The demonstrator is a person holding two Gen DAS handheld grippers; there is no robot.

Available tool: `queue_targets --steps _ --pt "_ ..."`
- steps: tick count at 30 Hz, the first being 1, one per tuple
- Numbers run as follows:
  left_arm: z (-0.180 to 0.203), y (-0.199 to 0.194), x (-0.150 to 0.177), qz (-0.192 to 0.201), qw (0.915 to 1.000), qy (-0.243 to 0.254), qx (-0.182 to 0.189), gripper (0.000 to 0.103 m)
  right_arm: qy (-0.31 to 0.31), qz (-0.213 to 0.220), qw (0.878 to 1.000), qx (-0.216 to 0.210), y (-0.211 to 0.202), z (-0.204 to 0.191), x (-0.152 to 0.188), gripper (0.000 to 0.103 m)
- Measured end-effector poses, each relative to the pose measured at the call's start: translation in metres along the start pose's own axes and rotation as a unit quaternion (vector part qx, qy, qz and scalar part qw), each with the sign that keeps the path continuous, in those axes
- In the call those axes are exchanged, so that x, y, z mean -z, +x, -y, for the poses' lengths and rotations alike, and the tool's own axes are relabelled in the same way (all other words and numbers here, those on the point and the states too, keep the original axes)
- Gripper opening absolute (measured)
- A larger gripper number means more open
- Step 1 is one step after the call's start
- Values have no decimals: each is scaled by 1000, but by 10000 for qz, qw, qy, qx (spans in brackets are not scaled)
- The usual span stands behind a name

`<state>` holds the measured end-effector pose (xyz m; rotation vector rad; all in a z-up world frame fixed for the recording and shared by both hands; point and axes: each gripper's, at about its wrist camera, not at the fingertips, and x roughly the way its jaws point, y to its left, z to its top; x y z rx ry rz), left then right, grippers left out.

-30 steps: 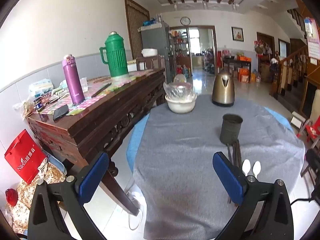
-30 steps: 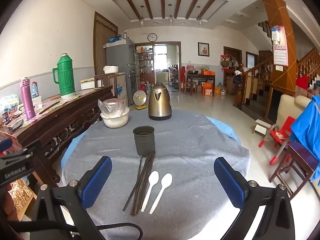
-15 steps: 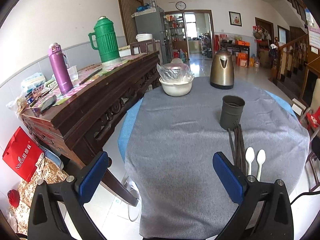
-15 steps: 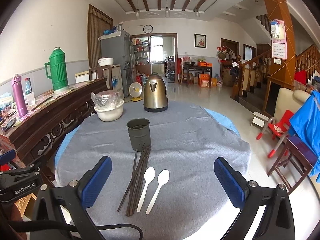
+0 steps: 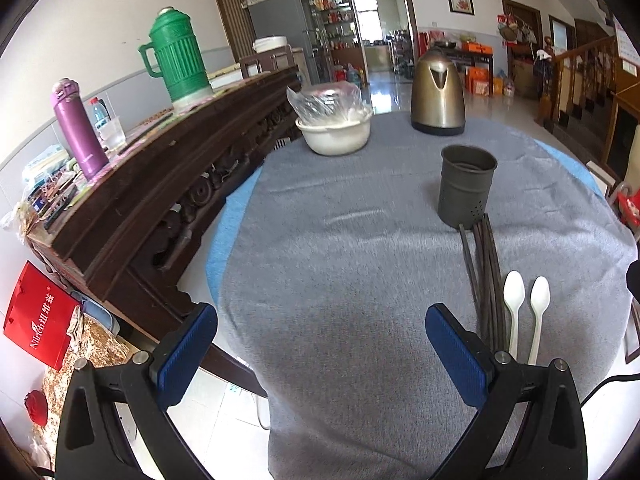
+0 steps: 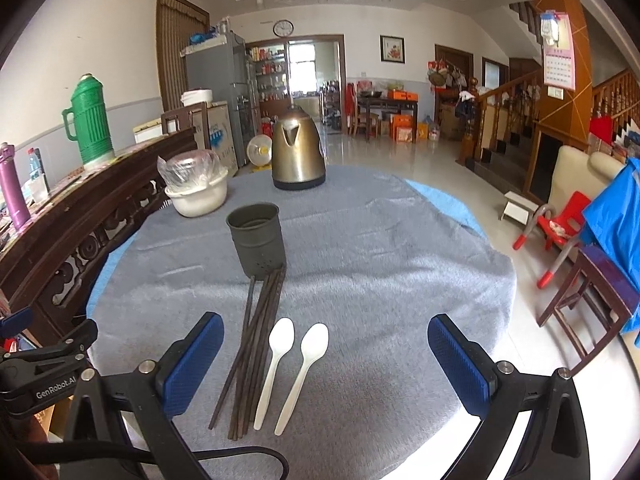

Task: Organize utensils
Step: 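Move both tools toward the white spoons beside the chopsticks, then close the right tool on one white plastic spoon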

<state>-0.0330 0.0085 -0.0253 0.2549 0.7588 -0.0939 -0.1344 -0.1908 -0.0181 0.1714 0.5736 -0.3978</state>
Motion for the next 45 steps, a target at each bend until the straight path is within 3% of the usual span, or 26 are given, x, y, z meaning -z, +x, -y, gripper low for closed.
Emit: queue_targets --steps 10,34,38,42,45 --pt "15 31 -6 -238 9997 108 -9 103 290 -433 9986 -80 42 5 -3 103" --pt "38 65 -13 -530 9981 297 123 103 601 -750 9954 -68 83 27 3 102" --pt "46 78 -13 -804 9944 283 628 103 853 -1026 9908 -210 96 42 11 86" --pt "56 91 -11 -1064 9873 292 1147 103 1239 -1537 9798 -334 117 65 28 55" --pt "66 99 -11 -1174 9829 334 1376 103 1543 -1812 9701 -477 130 79 39 49"
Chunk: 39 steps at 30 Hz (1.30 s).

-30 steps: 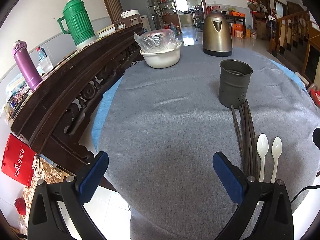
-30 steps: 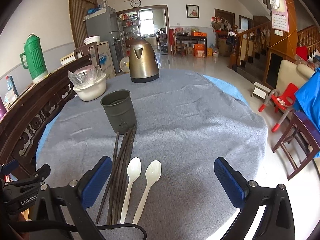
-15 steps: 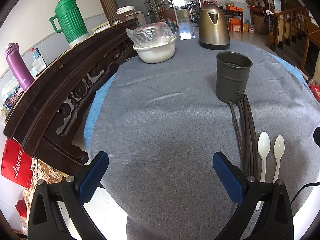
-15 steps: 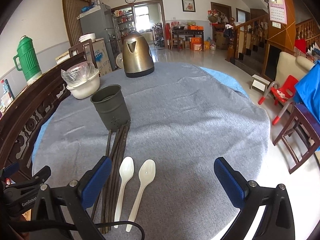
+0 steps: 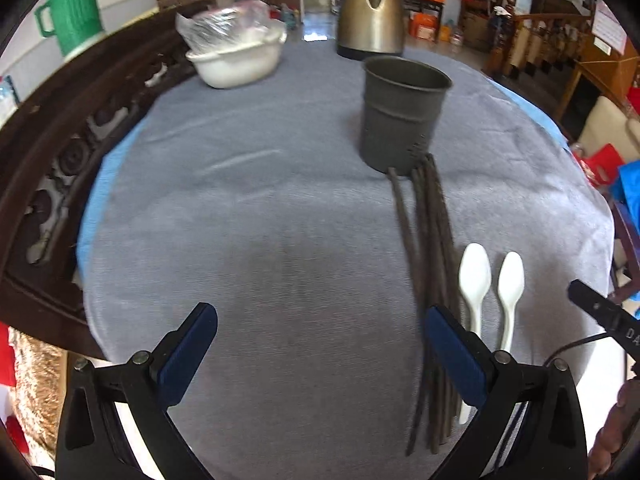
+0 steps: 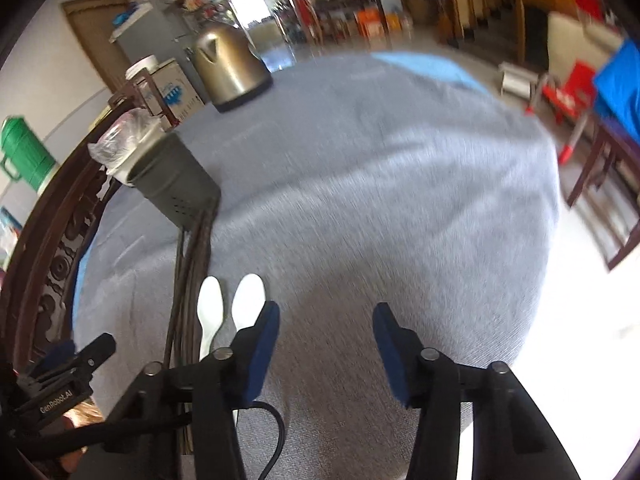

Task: Organize utensils
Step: 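Close the right tool on one white plastic spoon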

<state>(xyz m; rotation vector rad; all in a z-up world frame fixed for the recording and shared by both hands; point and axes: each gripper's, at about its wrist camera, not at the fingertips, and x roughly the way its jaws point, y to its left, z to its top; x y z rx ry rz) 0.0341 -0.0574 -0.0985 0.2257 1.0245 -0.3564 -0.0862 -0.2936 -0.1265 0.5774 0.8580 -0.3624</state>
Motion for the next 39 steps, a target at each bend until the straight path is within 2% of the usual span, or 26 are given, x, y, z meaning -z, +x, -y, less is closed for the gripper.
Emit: queue_targets --steps 3,8,11,17,22,23,25,27,31,35,39 --pt "7 7 -3 -91 9998 64 187 103 113 -189 9995 -211 9 6 0 43" --pt "14 18 -6 -195 9993 194 250 102 195 -436 9957 -794 21 -1 -3 43" --pt "13 22 -9 -247 9991 197 297 98 227 -592 9927 -1022 33 -7 -6 43" --pt "10 35 -17 -395 9978 110 526 81 91 -764 9915 -1052 50 -17 -11 41" --pt "10 33 -19 -372 9966 135 723 79 -55 -808 9914 -1029 58 -27 -12 37" --pt "11 33 -19 -355 9967 152 714 79 -95 -803 9914 -1026 59 -30 -12 33" --pt "12 32 -19 -347 9964 187 749 66 -118 -820 9911 -1046 60 -29 -12 24" --pt "14 32 -19 -367 9959 223 798 60 -149 -838 9908 -1056 62 -30 -11 11" --pt "17 30 -18 -304 9955 338 835 49 -385 -644 9929 -922 59 -36 -9 6" --pt "19 31 -19 -309 9952 360 859 48 -380 -457 9958 -691 56 -29 -11 4" --pt "22 31 -19 -285 9952 416 841 48 -177 -438 9967 -661 56 -14 -14 4"
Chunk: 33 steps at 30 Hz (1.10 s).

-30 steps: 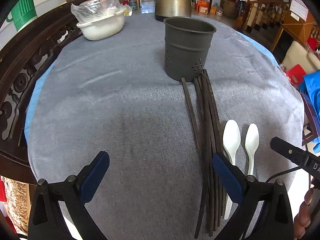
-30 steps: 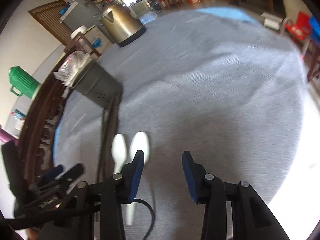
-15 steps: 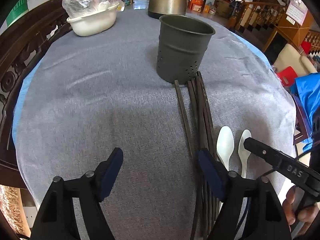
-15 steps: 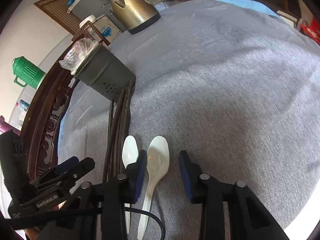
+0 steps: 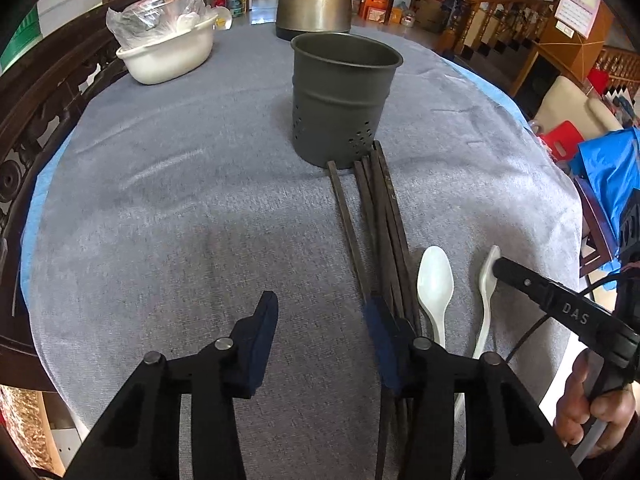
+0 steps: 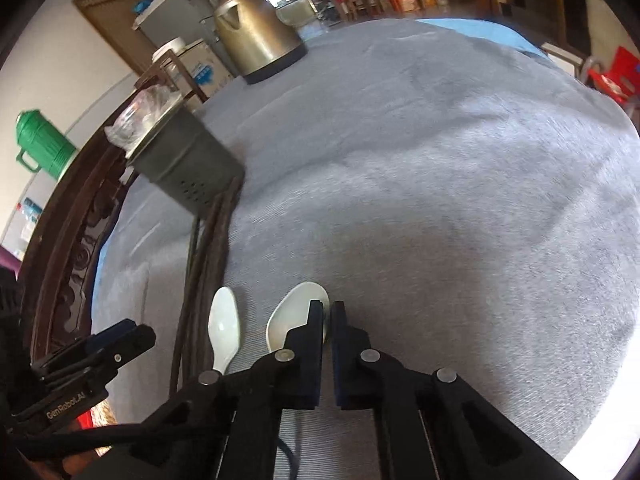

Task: Organize utensils
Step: 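Close the right tool on one white plastic spoon, then grasp the other white spoon with the left tool while the right tool holds its spoon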

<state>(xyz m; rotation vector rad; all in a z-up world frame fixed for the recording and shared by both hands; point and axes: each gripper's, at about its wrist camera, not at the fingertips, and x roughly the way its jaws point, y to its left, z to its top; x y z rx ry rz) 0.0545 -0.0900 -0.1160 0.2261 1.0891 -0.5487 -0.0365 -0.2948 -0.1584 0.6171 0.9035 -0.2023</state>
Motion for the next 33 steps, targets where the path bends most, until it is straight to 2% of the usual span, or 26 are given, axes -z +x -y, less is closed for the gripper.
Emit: queue_targets --steps 5,7,8,10,11,12,14,16,18,22,26,27,29,33 --pt "-9 -1 -1 -3 9999 -140 -1 48 217 -50 9997 -118 -6 9 0 7" --pt "-15 -6 2 12 9998 -182 -33 48 342 -254 9986 -327 -4 7 -1 16" --pt "-18 -8 4 15 9998 -216 -34 48 369 -320 9982 -348 -3 6 -2 29" --pt "-24 -9 7 19 9996 -281 -34 48 466 -297 9974 -451 -3 4 -2 49" --pt "-25 -10 8 30 9995 -297 -44 48 527 -267 9968 -544 -4 3 -3 65" --pt "-28 -12 9 52 9994 -324 -62 48 563 -242 9966 -549 -5 2 -4 69" --pt "-32 -13 10 68 9993 -369 -58 48 514 -109 9980 -351 -7 -2 -6 68" --pt "-35 -15 11 93 9991 -411 -36 48 424 -125 9990 -45 -2 -8 -7 62" --pt "-36 -18 12 142 9992 -379 -79 48 300 -163 9992 229 2 -15 -8 39" --pt "-35 -25 11 254 9992 -248 -162 48 232 -362 9981 450 12 -31 -14 39" --pt "-30 -31 8 316 9994 -53 -160 48 -102 -447 9947 919 20 -51 -17 38" --pt "-27 -32 7 303 9995 34 -96 48 -120 -421 9943 973 20 -53 -17 24" --pt "-22 -31 4 232 9996 140 87 48 -259 -410 9930 1075 22 -53 -16 11" --pt "-2 -32 -3 97 9977 517 433 48 -324 -228 9919 1207 15 -38 -16 9"
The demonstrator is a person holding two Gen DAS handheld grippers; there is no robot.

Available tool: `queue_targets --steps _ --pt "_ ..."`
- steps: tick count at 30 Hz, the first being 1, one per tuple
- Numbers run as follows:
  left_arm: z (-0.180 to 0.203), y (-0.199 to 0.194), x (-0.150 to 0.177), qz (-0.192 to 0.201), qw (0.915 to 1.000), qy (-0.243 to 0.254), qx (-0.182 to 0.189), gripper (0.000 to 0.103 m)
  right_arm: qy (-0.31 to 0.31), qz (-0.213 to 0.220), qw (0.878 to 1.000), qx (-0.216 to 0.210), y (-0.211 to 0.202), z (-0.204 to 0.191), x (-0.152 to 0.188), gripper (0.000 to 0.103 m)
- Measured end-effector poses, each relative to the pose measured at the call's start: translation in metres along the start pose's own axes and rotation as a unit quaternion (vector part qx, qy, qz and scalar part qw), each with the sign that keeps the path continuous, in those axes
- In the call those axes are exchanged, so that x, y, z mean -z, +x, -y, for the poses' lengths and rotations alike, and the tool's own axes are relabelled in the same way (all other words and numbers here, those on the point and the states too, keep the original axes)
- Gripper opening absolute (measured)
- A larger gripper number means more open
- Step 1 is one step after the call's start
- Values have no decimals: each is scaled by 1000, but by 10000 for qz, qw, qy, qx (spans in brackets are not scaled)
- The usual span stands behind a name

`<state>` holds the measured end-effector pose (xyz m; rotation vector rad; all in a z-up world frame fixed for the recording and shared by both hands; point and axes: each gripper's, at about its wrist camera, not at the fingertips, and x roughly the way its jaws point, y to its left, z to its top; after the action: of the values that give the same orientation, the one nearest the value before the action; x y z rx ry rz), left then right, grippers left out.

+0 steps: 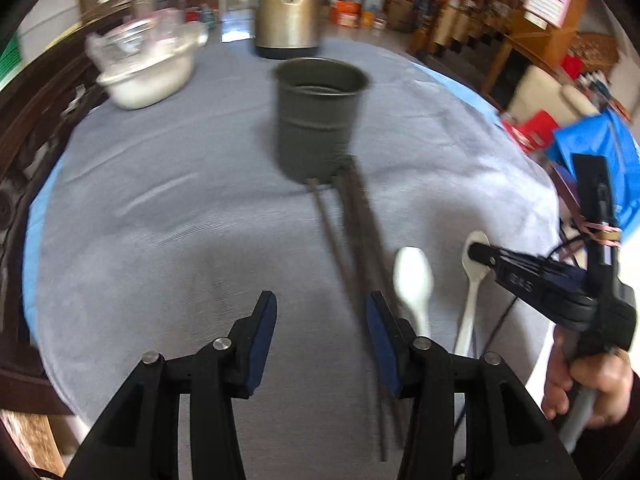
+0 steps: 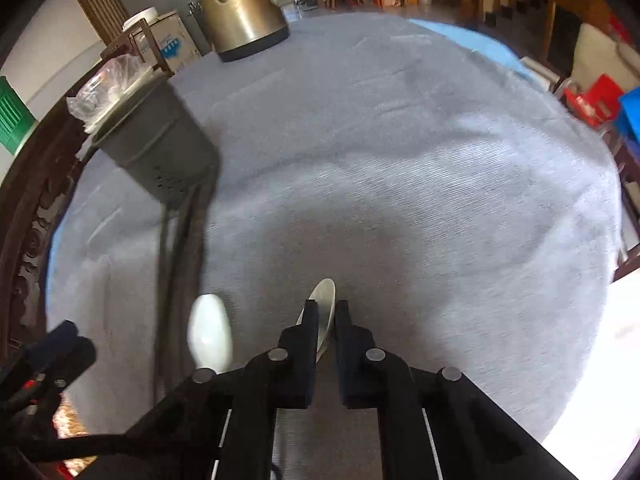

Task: Organize utensils
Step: 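Grasp the other white spoon with the left tool while the right tool holds its spoon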

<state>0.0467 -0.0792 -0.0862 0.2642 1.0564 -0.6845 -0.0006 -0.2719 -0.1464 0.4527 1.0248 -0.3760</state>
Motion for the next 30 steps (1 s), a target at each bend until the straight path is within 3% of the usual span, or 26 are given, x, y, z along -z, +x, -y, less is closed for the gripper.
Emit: queue_targets --steps 4,7,12,19,26,30 --pt "29 10 -11 -128 9985 442 281 48 223 153 9996 26 -2 30 -1 8" --pt "50 24 -16 -286 9962 753 320 48 394 313 9986 181 -5 56 -3 8" --pt "66 55 -23 -610 9925 992 361 48 646 418 9970 17 -6 83 -6 9" --pt "72 69 -30 -763 9901 1113 376 48 539 479 9972 -178 -4 87 -3 9" --pt "84 62 -37 -490 9891 1299 497 48 592 468 9966 -326 -9 96 -2 9" --pt "81 75 -36 -628 9882 1327 436 48 594 480 9965 -328 -9 96 -2 9"
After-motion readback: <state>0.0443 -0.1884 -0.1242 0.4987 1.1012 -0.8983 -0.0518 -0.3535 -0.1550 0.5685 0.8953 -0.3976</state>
